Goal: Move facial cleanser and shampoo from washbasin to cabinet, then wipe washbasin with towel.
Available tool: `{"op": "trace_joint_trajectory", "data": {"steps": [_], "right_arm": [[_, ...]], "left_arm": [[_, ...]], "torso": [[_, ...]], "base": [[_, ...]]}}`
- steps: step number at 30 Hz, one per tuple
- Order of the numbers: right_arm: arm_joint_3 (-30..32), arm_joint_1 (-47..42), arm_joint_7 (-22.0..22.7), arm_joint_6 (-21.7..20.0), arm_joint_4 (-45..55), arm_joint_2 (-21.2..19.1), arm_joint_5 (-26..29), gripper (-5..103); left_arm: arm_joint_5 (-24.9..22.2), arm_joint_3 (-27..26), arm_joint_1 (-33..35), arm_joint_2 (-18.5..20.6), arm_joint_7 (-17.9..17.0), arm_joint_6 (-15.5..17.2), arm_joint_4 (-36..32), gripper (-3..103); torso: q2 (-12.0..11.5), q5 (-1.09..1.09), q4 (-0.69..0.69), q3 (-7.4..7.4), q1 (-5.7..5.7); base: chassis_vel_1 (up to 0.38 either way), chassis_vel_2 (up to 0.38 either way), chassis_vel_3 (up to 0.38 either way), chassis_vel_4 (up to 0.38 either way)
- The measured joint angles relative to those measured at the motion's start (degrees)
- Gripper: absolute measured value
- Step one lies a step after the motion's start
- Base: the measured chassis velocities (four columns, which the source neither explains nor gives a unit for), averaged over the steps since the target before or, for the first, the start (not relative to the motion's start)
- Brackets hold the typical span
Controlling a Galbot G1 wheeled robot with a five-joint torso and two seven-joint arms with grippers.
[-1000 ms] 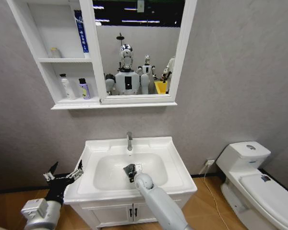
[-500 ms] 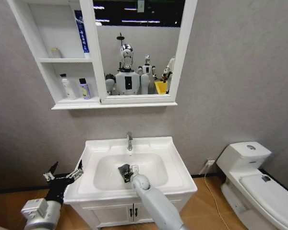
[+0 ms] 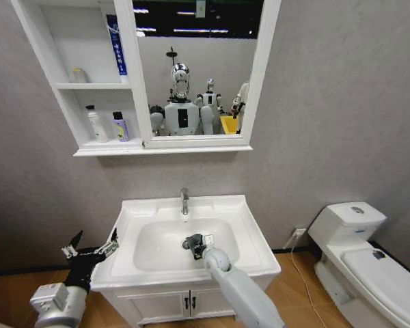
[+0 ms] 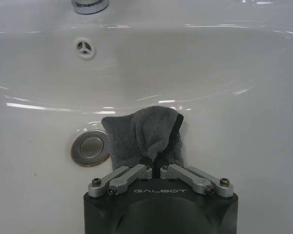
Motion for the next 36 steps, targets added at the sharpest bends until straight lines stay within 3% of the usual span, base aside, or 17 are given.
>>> {"op": "trace_joint_trajectory", "data": {"steps": [15, 18, 23, 28, 36], "right_arm": [[3.25, -3.18, 6.15, -2.64, 7.45, -4.81, 2.69, 2], [2.99, -3.26, 9.76, -4.19, 10.43, -6.41, 6.95, 2], [2.59, -3.30, 12.20, -5.19, 12.33, -7.49, 9.21, 2], [2.54, -3.65, 11.90, -5.24, 11.42, -7.23, 8.48, 2], [1.02, -2.56, 7.13, -2.33, 5.94, -3.97, 4.89, 2]], "left_arm": [[0.00, 0.00, 0.00, 0.00, 0.00, 0.00, 0.00, 100], [0.00, 0.00, 0.00, 0.00, 0.00, 0.00, 0.00, 100], [0.00, 0.00, 0.00, 0.00, 0.00, 0.00, 0.00, 100], [0.00, 0.00, 0.00, 0.00, 0.00, 0.00, 0.00, 100], [0.00, 0.00, 0.00, 0.00, 0.00, 0.00, 0.00, 100]], "torso": [[0.00, -0.01, -0.01, 0.01, 0.00], [0.00, -0.02, -0.01, 0.01, 0.00], [0.00, -0.02, -0.01, 0.01, 0.00], [0.00, -0.02, -0.01, 0.01, 0.00], [0.00, -0.02, -0.01, 0.00, 0.00]], "base": [[0.000, 0.000, 0.000, 0.000], [0.000, 0.000, 0.000, 0.000], [0.000, 0.000, 0.000, 0.000], [0.000, 0.000, 0.000, 0.000], [0.000, 0.000, 0.000, 0.000]]}}
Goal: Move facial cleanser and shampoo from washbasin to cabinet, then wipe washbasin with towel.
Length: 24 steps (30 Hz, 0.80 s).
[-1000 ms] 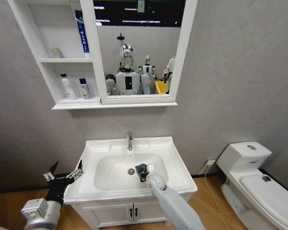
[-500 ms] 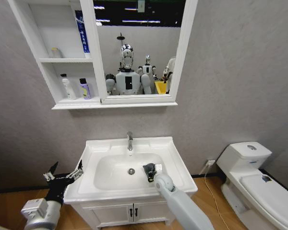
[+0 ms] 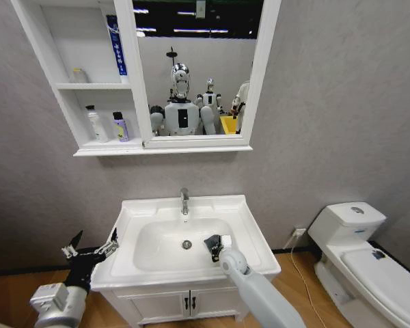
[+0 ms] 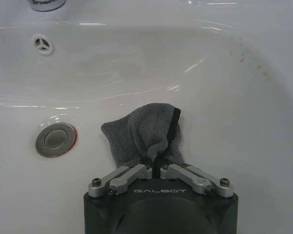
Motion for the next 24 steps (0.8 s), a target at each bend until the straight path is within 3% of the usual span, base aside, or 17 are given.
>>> {"op": "trace_joint_trajectory", "data": {"steps": [2, 9, 12, 19, 24], "right_arm": [[-1.08, 0.90, -3.53, 2.18, -2.31, 1.14, -1.95, 2], [-3.00, 3.12, -8.13, 4.62, -6.72, 3.72, -4.85, 2], [-4.83, 5.22, -12.45, 6.63, -9.87, 5.11, -5.71, 2], [-7.49, 9.95, -19.23, 9.51, -15.43, 7.74, -5.70, 2], [-8.41, 11.63, -21.21, 11.28, -17.93, 9.65, -4.80, 2]], "left_arm": [[0.00, 0.00, 0.00, 0.00, 0.00, 0.00, 0.00, 100], [0.00, 0.00, 0.00, 0.00, 0.00, 0.00, 0.00, 100], [0.00, 0.00, 0.00, 0.00, 0.00, 0.00, 0.00, 100], [0.00, 0.00, 0.00, 0.00, 0.00, 0.00, 0.00, 100], [0.00, 0.00, 0.00, 0.00, 0.00, 0.00, 0.00, 100]], "torso": [[0.00, 0.00, 0.00, 0.00, 0.01], [0.00, 0.00, 0.00, 0.00, 0.00], [0.00, 0.01, 0.01, 0.01, 0.01], [0.00, 0.00, 0.01, 0.01, 0.01], [0.00, 0.00, 0.01, 0.01, 0.02]], "base": [[0.000, 0.000, 0.000, 0.000], [0.000, 0.000, 0.000, 0.000], [0.000, 0.000, 0.000, 0.000], [0.000, 0.000, 0.000, 0.000], [0.000, 0.000, 0.000, 0.000]]}}
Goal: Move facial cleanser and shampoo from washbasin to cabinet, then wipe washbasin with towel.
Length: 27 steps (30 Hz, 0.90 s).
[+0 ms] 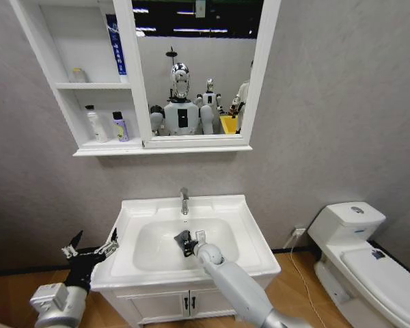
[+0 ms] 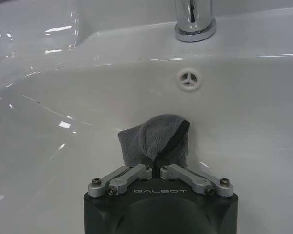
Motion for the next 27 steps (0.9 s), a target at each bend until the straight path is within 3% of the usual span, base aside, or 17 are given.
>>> {"op": "trace_joint_trajectory", "data": {"steps": [14, 27], "right_arm": [[0.47, -1.69, 0.95, 0.38, -1.56, 1.06, 1.19, 2], [2.22, -3.72, 8.56, -3.20, 4.29, -3.52, 4.61, 2]], "left_arm": [[0.00, 0.00, 0.00, 0.00, 0.00, 0.00, 0.00, 100], [0.00, 0.00, 0.00, 0.00, 0.00, 0.00, 0.00, 100]], "torso": [[0.00, 0.01, 0.00, -0.01, -0.01], [0.00, 0.02, 0.00, -0.01, -0.01]], "base": [[0.000, 0.000, 0.000, 0.000], [0.000, 0.000, 0.000, 0.000]]}}
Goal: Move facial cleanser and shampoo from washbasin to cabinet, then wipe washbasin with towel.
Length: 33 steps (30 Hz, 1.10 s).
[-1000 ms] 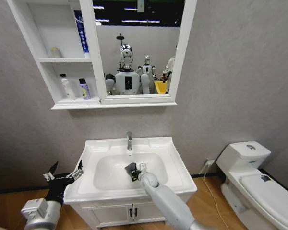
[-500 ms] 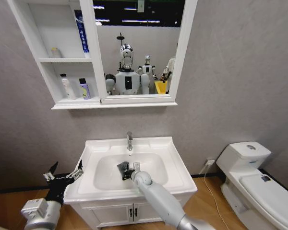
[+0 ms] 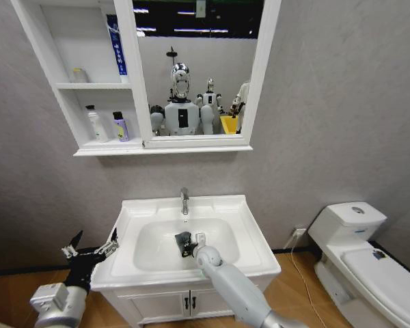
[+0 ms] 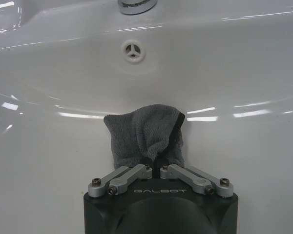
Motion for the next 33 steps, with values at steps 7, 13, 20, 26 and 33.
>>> {"op": "trace_joint_trajectory", "data": {"steps": [7, 13, 20, 26, 33], "right_arm": [[2.54, -2.17, 4.85, -2.48, 4.06, -3.25, 1.21, 2], [4.07, -3.83, 6.53, -2.13, 5.72, -4.52, -1.53, 2], [6.25, -5.18, 8.45, -1.30, 7.35, -5.23, -7.07, 2], [7.78, -6.00, 10.88, -0.52, 8.88, -5.82, -11.09, 2], [8.76, -6.47, 12.65, 0.11, 9.81, -5.87, -13.71, 2]], "left_arm": [[0.00, 0.00, 0.00, 0.00, 0.00, 0.00, 0.00, 100], [0.00, 0.00, 0.00, 0.00, 0.00, 0.00, 0.00, 100], [0.00, 0.00, 0.00, 0.00, 0.00, 0.00, 0.00, 100], [0.00, 0.00, 0.00, 0.00, 0.00, 0.00, 0.00, 100], [0.00, 0.00, 0.00, 0.00, 0.00, 0.00, 0.00, 100]], "torso": [[0.00, 0.00, 0.00, 0.00, -0.01], [0.00, 0.01, 0.01, 0.00, -0.01], [0.00, 0.00, 0.00, 0.00, -0.01], [0.00, 0.00, 0.00, 0.00, -0.01], [0.00, 0.00, 0.00, 0.00, -0.01]], "base": [[0.000, 0.000, 0.000, 0.000], [0.000, 0.000, 0.000, 0.000], [0.000, 0.000, 0.000, 0.000], [0.000, 0.000, 0.000, 0.000], [0.000, 0.000, 0.000, 0.000]]}}
